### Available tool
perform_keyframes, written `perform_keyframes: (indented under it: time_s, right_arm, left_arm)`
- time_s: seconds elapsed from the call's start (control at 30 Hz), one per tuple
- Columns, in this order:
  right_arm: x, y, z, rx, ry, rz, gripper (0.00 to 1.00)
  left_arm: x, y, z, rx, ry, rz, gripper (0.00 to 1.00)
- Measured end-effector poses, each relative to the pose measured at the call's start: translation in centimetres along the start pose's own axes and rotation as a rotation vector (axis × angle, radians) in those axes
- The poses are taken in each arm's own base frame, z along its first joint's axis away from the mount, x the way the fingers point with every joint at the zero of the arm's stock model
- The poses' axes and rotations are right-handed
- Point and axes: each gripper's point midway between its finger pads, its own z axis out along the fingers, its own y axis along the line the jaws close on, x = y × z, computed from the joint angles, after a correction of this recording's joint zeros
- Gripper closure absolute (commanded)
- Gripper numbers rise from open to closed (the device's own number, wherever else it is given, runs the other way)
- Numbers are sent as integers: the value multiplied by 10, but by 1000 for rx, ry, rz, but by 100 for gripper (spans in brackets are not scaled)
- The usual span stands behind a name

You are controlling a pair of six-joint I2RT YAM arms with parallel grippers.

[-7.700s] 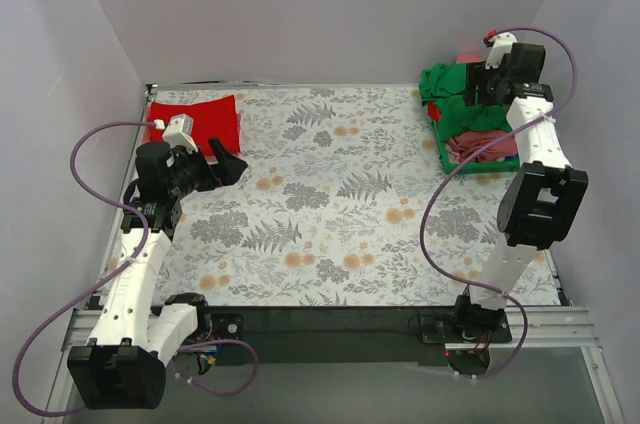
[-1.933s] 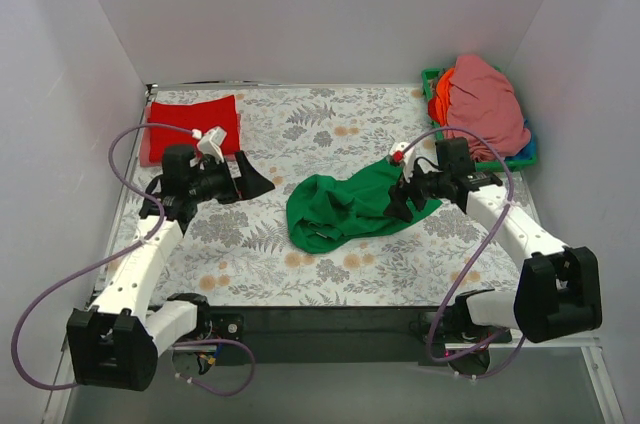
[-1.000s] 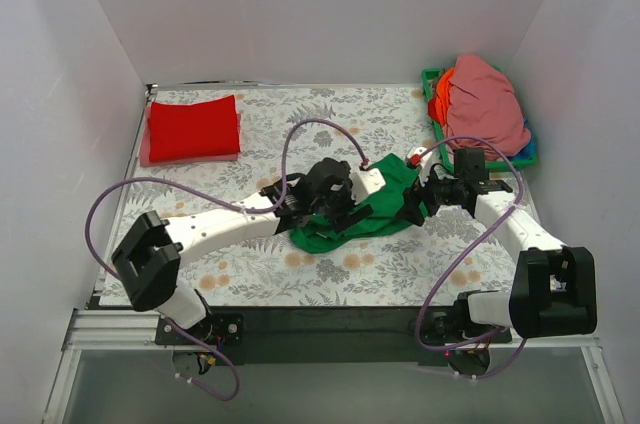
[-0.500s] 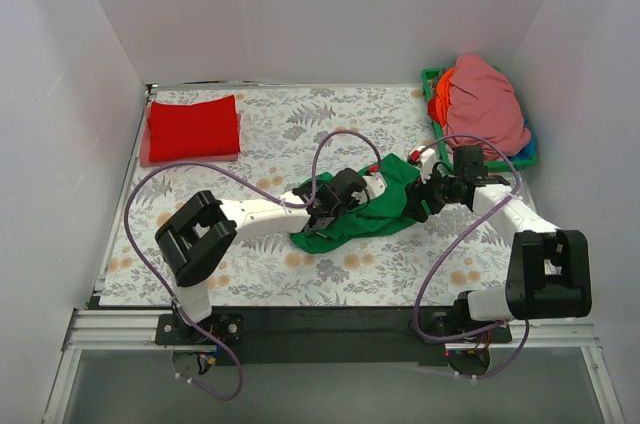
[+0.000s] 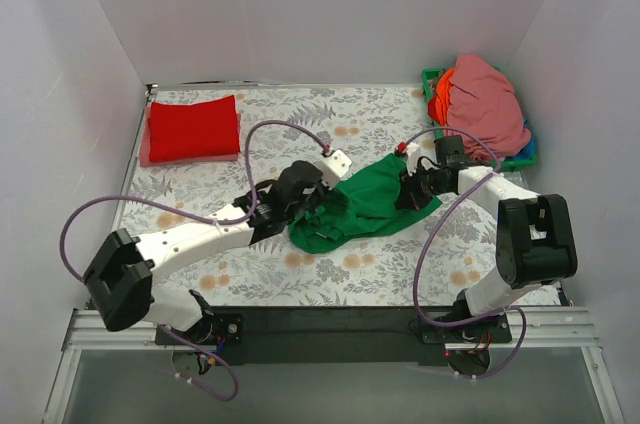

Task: Fold and stack the t-shirts
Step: Flatten the tshirt out

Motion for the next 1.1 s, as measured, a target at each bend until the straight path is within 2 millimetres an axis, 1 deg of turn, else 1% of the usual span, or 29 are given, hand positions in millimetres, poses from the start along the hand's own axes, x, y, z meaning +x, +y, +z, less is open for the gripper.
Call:
perform_keyframes:
  time_s: [0.07,0.13,0.2,0.23,0.33,0.4,0.43,0.5,0.6,0.7,0.73,0.77,0.8,0.87,0.93,1.0,1.07,1.1]
  right_arm:
    - [-6,8,-2,-41,-10,-3,99]
    - [-16,15,-9,-67,-19,-27,99]
    - [-35,24,-25,-77,-53,-82,99]
    - [-49,29,-37,-73,-79,-123,99]
    - [-106,44,-88,-12,-194,-299,99]
    - [-153,60,-133,58,-304,-460,99]
    - [-172,71,-157,93,-354,-532,99]
    - [-200,91,-198,154,-440,-648,99]
    - [-233,124,-258,239,-541,-774,99]
    - [-262,153,-317,348,-645,-875,99]
    - [-269,163,-336,387,-680,-904,99]
    - [-274,171,-351,414,-707,-922,99]
    - [-280,183,-371,453,-749,-948,99]
    - [-284,200,-397,496,-805,-973,99]
    - [-285,213,-420,538,-851,-981,99]
    - [-283,224,-437,571,-888,-983,99]
    - [-282,231,-448,588,-915,-985,99]
    - [-283,233,-450,588,-924,-981,99]
  left_arm:
    - [-2,8,-14,-4,-30,-49,100]
    - [-5,16,-29,-9,-59,-97,100]
    - [-13,27,-47,-23,-102,-147,100]
    - [-19,33,-58,-31,-133,-173,100]
    - [-46,52,-97,-55,-266,-248,100]
    - [-65,65,-125,-70,-367,-292,100]
    - [-76,73,-143,-79,-432,-314,100]
    - [-93,86,-174,-94,-538,-345,100]
    - [-121,109,-227,-122,-694,-385,100]
    - [-154,132,-289,-133,-882,-417,100]
    - [-162,138,-311,-130,-943,-424,100]
    - [-169,142,-329,-123,-993,-426,100]
    - [-175,145,-349,-113,-1052,-428,100]
    - [-185,149,-383,-86,-1153,-424,100]
    - [-195,149,-413,-42,-1244,-408,100]
    - [-199,147,-424,-21,-1277,-399,100]
    - [-203,145,-431,3,-1300,-388,100]
    - [-204,145,-433,9,-1308,-386,100]
